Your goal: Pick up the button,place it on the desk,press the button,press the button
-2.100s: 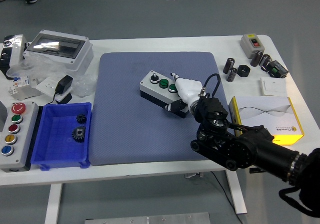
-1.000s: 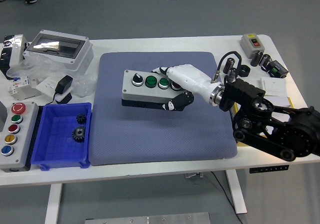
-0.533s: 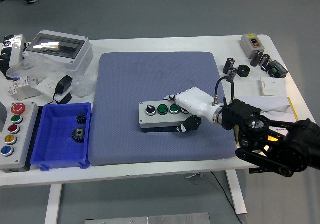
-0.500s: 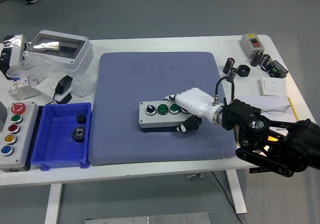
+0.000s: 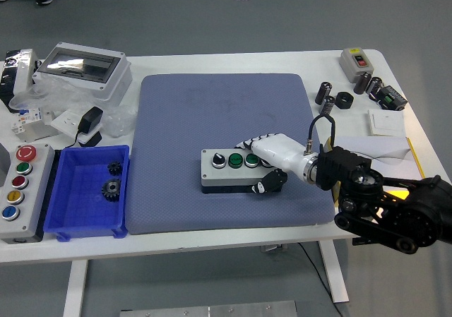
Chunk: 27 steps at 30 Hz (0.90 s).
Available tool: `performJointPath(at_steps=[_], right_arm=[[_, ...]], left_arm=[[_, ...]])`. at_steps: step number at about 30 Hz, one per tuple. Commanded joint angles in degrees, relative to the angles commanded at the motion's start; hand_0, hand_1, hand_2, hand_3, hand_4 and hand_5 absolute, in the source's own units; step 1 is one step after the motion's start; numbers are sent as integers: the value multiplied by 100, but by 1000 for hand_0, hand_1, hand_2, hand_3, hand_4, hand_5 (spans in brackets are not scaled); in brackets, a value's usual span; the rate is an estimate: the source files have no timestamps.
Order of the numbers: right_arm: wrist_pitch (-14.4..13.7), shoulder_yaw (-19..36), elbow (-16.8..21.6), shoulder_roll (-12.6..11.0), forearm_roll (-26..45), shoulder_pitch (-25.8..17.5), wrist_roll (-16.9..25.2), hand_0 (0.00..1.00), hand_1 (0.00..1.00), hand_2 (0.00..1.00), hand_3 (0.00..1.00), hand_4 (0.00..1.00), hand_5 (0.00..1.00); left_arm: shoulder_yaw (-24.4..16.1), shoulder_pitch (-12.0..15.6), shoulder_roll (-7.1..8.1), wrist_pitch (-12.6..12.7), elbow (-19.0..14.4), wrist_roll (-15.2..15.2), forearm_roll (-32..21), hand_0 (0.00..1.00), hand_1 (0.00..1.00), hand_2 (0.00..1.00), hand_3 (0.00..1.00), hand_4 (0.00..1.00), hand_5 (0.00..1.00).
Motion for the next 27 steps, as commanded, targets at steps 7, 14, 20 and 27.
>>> performJointPath(at_steps=[7, 14, 20, 27], right_arm=[[273, 120, 136, -129, 668, 54, 74, 998, 949, 963, 998, 363, 67], [528, 292, 281, -238, 1099, 88, 151, 998, 962, 975, 998, 395, 39], [683, 367, 418, -370, 1277, 138, 206, 998, 963, 980, 998, 416, 29], [765, 373, 524, -501, 1389, 224, 288, 998, 967, 990, 998, 437, 30]], left_arm=[[-1, 50, -36, 7, -13, 34, 5, 693, 642, 612, 673, 699, 379], [-34, 54, -35, -7, -13, 26, 51, 693, 642, 611, 672, 700, 373], [-33, 59, -48, -22, -16, 28, 61, 693, 642, 611, 672, 701, 377], [-38, 65, -65, -35, -19, 31, 71, 693, 642, 610, 670, 700, 368]])
